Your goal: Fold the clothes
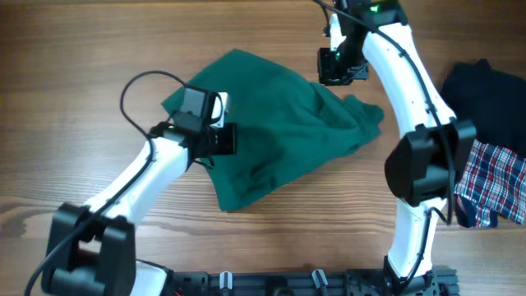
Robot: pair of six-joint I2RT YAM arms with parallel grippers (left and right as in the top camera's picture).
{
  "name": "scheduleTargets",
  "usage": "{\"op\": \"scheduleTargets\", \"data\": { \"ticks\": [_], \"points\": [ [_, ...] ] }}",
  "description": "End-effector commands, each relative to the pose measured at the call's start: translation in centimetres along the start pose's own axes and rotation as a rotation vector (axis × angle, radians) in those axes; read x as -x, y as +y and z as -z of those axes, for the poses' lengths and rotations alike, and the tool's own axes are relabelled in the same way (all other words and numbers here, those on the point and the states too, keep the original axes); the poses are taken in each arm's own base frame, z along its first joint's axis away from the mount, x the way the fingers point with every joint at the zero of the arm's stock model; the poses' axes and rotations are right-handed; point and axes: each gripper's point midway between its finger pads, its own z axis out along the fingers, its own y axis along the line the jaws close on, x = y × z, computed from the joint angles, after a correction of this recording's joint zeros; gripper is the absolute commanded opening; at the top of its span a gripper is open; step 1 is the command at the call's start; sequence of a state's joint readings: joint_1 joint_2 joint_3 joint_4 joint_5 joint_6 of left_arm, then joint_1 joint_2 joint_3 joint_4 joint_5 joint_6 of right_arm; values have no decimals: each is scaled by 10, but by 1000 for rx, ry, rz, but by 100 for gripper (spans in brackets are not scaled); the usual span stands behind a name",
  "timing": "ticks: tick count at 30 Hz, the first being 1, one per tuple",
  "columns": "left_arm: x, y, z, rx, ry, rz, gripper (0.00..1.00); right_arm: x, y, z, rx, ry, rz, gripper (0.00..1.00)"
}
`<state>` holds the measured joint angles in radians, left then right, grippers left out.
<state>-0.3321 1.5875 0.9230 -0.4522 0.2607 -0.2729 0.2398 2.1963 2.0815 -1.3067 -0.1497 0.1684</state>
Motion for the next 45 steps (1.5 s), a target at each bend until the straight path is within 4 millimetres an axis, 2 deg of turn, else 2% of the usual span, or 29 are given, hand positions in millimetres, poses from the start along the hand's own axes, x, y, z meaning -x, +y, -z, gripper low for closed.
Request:
{"op": "scheduleTargets", "data": {
  "ticks": [1,5,9,15,18,19,21,25,29,32,36,39,42,45],
  "points": [
    [-18,-4,-22,3,83,36,4,-1,20,-43,83,66,74,4],
    [-23,-4,-26,9,106,35,4,10,31,-76,101,48,131,4],
    [-36,1,-24,28,155,49,4,12,28,-113,98,68,132,4],
    [-46,-5,-23,-9,204,58,4,22,23,-144,83,46,132,4],
    [-48,-4,-23,-6,211,55,4,34,3,-146,-25,-1,76,4],
    [-48,-4,-23,-5,212,56,4,39,-14,-145,-115,-24,19,4],
    [-47,-2,-25,8,206,56,4,41,-30,-142,-180,-39,-33,4],
    [-41,30,-36,115,187,99,4,39,-60,-137,-240,-31,-145,4],
    [-31,68,-56,139,171,215,4,23,-77,-134,-259,33,-204,4],
    [-24,94,-69,138,149,278,4,12,-80,-132,-270,80,-208,4],
    [-8,107,-69,128,86,303,4,1,-72,-133,-240,126,-224,4],
    [20,115,-64,122,5,279,4,-17,-62,-131,-191,205,-287,4],
    [42,123,-55,134,-48,266,4,-23,-53,-131,-145,237,-300,4],
    [61,136,-46,159,-97,287,4,-27,-52,-130,-150,254,-347,4]
  ]
}}
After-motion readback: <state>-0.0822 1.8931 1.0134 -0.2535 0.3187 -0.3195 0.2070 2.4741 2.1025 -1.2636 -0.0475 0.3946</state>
